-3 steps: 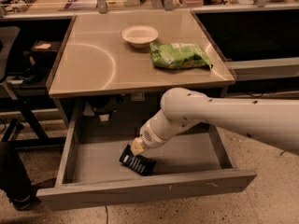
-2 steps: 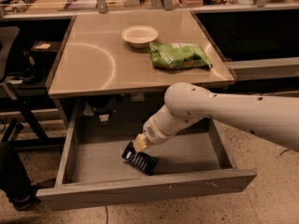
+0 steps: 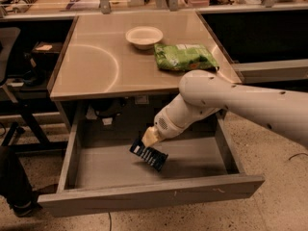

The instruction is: Pick rxbar blueberry from top drawer and place on counter

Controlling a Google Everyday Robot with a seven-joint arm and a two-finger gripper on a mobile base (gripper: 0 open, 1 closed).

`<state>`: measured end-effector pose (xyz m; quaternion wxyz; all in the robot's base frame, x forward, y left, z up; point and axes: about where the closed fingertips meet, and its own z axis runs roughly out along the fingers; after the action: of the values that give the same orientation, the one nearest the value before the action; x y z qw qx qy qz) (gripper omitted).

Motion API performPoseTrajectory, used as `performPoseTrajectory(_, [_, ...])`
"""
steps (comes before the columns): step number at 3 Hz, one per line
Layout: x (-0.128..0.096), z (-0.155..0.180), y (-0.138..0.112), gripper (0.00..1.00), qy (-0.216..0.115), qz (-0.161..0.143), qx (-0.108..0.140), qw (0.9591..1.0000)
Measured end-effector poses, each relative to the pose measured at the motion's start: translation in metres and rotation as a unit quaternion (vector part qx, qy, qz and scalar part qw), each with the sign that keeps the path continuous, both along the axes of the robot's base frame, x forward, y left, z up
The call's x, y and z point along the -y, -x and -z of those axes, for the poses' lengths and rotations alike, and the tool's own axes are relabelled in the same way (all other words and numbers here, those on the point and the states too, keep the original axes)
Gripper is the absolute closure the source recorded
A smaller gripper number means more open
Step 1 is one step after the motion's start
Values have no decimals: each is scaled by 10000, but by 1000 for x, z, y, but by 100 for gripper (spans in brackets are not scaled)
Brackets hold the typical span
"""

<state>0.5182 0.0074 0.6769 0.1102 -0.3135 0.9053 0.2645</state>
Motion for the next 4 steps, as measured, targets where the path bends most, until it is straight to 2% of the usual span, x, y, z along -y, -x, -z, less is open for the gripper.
performPoseTrajectory(3, [15, -63, -39, 100, 117, 103, 314, 9994])
performPoseTrajectory(4, [19, -95, -47, 100, 216, 142, 561, 9981])
